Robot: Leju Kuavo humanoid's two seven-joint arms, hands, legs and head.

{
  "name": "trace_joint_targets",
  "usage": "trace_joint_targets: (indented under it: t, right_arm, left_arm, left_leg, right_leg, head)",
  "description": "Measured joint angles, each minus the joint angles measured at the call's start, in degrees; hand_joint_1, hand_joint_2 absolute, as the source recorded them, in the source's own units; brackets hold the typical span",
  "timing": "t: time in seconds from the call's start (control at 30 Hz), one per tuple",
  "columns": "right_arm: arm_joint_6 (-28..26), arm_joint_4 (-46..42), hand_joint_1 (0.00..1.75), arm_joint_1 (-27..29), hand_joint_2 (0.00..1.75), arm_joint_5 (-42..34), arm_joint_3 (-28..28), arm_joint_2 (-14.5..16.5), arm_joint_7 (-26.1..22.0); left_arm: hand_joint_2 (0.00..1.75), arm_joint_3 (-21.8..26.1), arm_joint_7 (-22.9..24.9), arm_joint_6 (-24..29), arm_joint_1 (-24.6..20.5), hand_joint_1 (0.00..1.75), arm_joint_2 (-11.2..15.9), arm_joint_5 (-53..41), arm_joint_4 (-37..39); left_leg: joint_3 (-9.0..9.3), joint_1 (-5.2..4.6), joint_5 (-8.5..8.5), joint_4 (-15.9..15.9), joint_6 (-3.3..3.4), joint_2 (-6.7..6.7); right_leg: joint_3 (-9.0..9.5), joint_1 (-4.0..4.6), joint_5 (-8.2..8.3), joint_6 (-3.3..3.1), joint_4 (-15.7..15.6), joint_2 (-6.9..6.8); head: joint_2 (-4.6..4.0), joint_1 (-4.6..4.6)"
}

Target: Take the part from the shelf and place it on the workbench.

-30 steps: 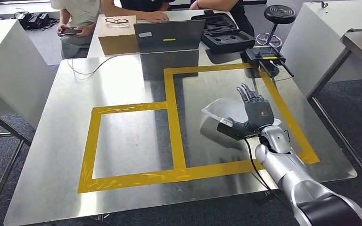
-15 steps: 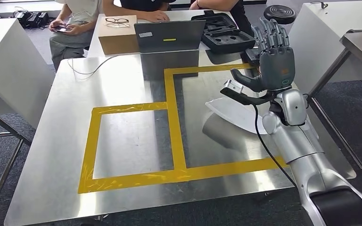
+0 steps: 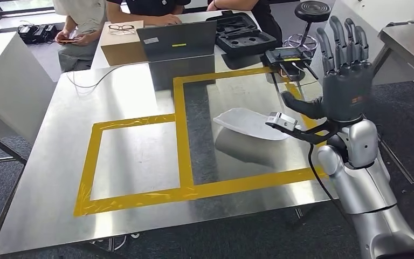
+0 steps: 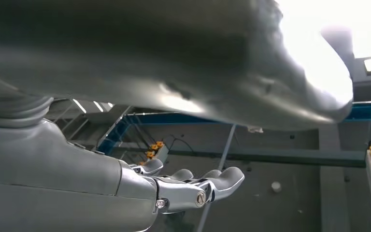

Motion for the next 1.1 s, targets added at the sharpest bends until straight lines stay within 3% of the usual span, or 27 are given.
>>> trace_joint_targets:
  t: [0.07,0.1,0.2,0.23,0.37,0.4,0.43,0.5,0.53,0.57,0.6,0.63,0.7,0.77,0.83,0.9,0.97,1.03,1.07,1.1]
  right_arm:
    - [-0.2,-2.0,0.00,2.1,0.00,0.9,-0.4,-0.2,0.5]
    - [-0.2,-2.8,0.00,2.8,0.00,1.2,-0.5,-0.3,0.8]
    - [-0.1,-5.5,0.00,4.1,0.00,2.4,-1.1,-0.6,1.4]
    - [-0.2,-6.4,0.00,4.5,0.00,2.8,-1.3,-0.6,1.6]
    - [-0.3,-10.5,0.00,6.7,0.00,3.7,-2.7,-1.8,1.8]
    - [-0.3,-11.3,0.00,7.0,0.00,3.6,-3.1,-2.3,1.8]
    - [-0.2,-12.0,0.00,7.2,0.00,3.6,-3.4,-2.8,1.8]
    - [-0.1,-12.9,0.00,7.6,0.00,3.6,-3.9,-3.4,1.7]
    - [-0.1,-13.2,0.00,7.9,0.00,3.6,-4.0,-3.6,1.7]
    - [-0.1,-13.4,0.00,8.2,0.00,3.5,-4.1,-3.7,1.7]
    - [-0.1,-13.6,0.00,8.3,0.00,3.5,-4.2,-3.9,1.6]
    - [-0.2,-14.0,0.00,8.4,0.00,3.4,-4.4,-4.1,1.6]
    - [-0.3,-14.9,0.00,8.4,0.00,2.9,-5.0,-4.9,1.5]
    - [-0.3,-16.0,0.00,8.5,0.00,2.1,-5.9,-5.9,1.2]
    - [-0.3,-16.7,0.00,8.4,0.00,1.6,-6.6,-6.7,0.8]
    - [-0.2,-17.0,0.00,7.7,0.00,1.7,-6.9,-6.9,0.2]
    - [0.1,-17.2,0.00,6.5,0.00,2.4,-6.9,-6.6,-0.3]
    - [0.1,-17.2,0.00,5.6,0.00,3.8,-6.9,-6.0,-0.4]
    - [0.0,-17.2,0.00,5.2,0.00,4.7,-6.9,-5.7,-0.2]
    - [-0.2,-17.2,0.00,5.1,0.00,5.5,-6.9,-5.4,0.1]
  left_arm:
    - [0.00,0.2,0.0,-0.1,0.0,0.00,0.1,-0.1,0.0]
    - [0.00,0.2,0.0,-0.1,0.0,0.00,0.1,-0.1,0.0]
    - [0.00,0.3,0.1,-0.1,-0.2,0.00,0.2,-0.3,-0.1]
    - [0.00,0.3,0.1,-0.1,-0.3,0.00,0.2,-0.4,-0.1]
    - [0.00,0.4,0.1,-0.2,-0.3,0.00,0.3,-0.3,-0.1]
    - [0.00,0.5,0.1,-0.2,-0.2,0.00,0.3,-0.3,-0.1]
    - [0.00,0.6,0.0,-0.1,-0.2,0.00,0.3,-0.2,-0.1]
    - [0.00,0.6,0.0,-0.1,-0.2,0.00,0.4,-0.2,-0.1]
    - [0.00,0.6,0.0,-0.1,-0.2,0.00,0.3,-0.2,-0.1]
    - [0.00,0.7,-0.1,-0.1,-0.2,0.00,0.3,-0.2,-0.1]
    - [0.00,0.7,-0.1,-0.1,-0.2,0.00,0.3,-0.2,-0.1]
    - [0.00,0.7,-0.1,0.0,-0.2,0.00,0.3,-0.3,-0.1]
    - [0.00,0.7,-0.1,0.1,-0.2,0.00,0.3,-0.5,-0.1]
    - [0.00,0.7,-0.2,0.2,-0.1,0.00,0.3,-0.7,-0.1]
    - [0.00,0.9,-0.5,0.4,0.0,0.00,0.4,-0.4,-0.1]
    - [0.00,1.4,-0.7,0.7,0.2,0.00,0.5,0.3,-0.1]
    - [0.00,2.0,-0.6,1.1,0.5,0.00,0.5,1.1,0.0]
    - [0.00,2.7,-0.3,1.6,0.6,0.00,0.5,1.6,0.0]
    - [0.00,2.9,-0.2,1.8,0.7,0.00,0.5,1.7,0.0]
    - [0.00,3.1,0.0,2.0,0.7,0.00,0.5,1.8,0.0]
  left_leg:
    - [-0.41,-0.07,-1.90,4.1,0.17,-0.01]
    - [1.09,-0.16,-1.36,2.7,0.44,-0.02]
    - [9.05,-0.75,1.69,-9.2,1.65,-0.05]
    - [10.50,-1.00,2.17,-11.7,1.93,-0.06]
    - [10.22,-1.25,3.79,-13.0,3.07,0.01]
    - [9.82,-1.12,4.44,-13.3,3.50,0.14]
    - [9.35,-0.97,5.09,-13.5,3.86,0.32]
    - [8.12,-1.03,6.12,-13.4,4.29,0.60]
    - [7.40,-1.07,6.57,-13.3,4.33,0.70]
    - [6.68,-1.09,7.00,-13.2,4.31,0.76]
    - [5.94,-1.10,7.40,-12.9,4.25,0.80]
    - [5.18,-1.10,7.79,-12.7,4.16,0.83]
    - [3.97,-1.15,8.48,-12.0,3.81,0.80]
    - [3.47,-1.24,9.19,-11.8,3.21,0.70]
    - [3.33,-1.29,10.02,-12.1,2.46,0.63]
    - [2.68,-1.22,8.99,-11.4,1.69,0.46]
    - [1.09,-1.01,4.25,-6.8,0.99,0.29]
    - [-0.64,-0.85,-0.54,0.4,0.46,0.27]
    - [-0.78,-0.78,-1.26,3.0,0.29,0.27]
    - [-0.02,-0.72,-0.67,3.8,0.20,0.28]
  right_leg:
    - [-0.91,0.27,0.63,-0.07,0.1,-0.01]
    - [-1.30,0.38,0.93,-0.03,0.1,0.03]
    - [-2.02,0.57,1.84,0.45,0.1,0.09]
    - [-2.09,0.56,2.12,0.77,0.1,0.06]
    - [-2.44,0.38,2.78,2.31,-0.2,-0.04]
    - [-2.98,0.35,1.60,2.63,0.8,-0.04]
    - [-3.90,0.31,-0.60,2.89,3.2,-0.04]
    - [-6.13,0.32,-5.91,3.39,10.4,-0.06]
    - [-6.79,0.32,-7.47,3.57,13.6,-0.06]
    - [-6.62,0.33,-7.75,3.66,15.1,-0.06]
    - [-5.51,0.32,-7.03,3.67,14.7,-0.07]
    - [-3.33,0.32,-5.67,3.61,12.3,-0.09]
    - [2.15,0.48,-4.19,3.19,4.6,-0.13]
    - [4.86,0.82,-4.17,2.39,0.1,-0.10]
    - [4.56,0.95,-3.59,1.48,-0.5,-0.06]
    - [3.86,0.67,-2.52,0.59,-0.8,-0.19]
    - [2.60,0.43,-1.18,0.01,-1.0,-0.24]
    - [0.98,0.42,0.09,-0.06,-0.9,-0.20]
    - [0.13,0.40,0.74,0.04,-0.9,-0.22]
    - [-0.67,0.37,1.36,0.20,-0.9,-0.28]
  head:
    - [0.00,0.00]
    - [0.00,0.00]
    - [0.00,0.03]
    - [0.00,-0.01]
    - [0.00,-0.12]
    - [0.00,-0.06]
    - [0.00,-0.01]
    - [0.00,0.13]
    - [0.00,0.14]
    - [0.00,0.15]
    - [0.00,0.15]
    - [0.00,0.15]
    - [0.00,0.12]
    - [0.00,0.14]
    - [0.00,0.22]
    - [0.00,0.19]
    - [0.00,0.03]
    - [0.00,-0.07]
    - [0.00,-0.05]
    - [0.00,-0.06]
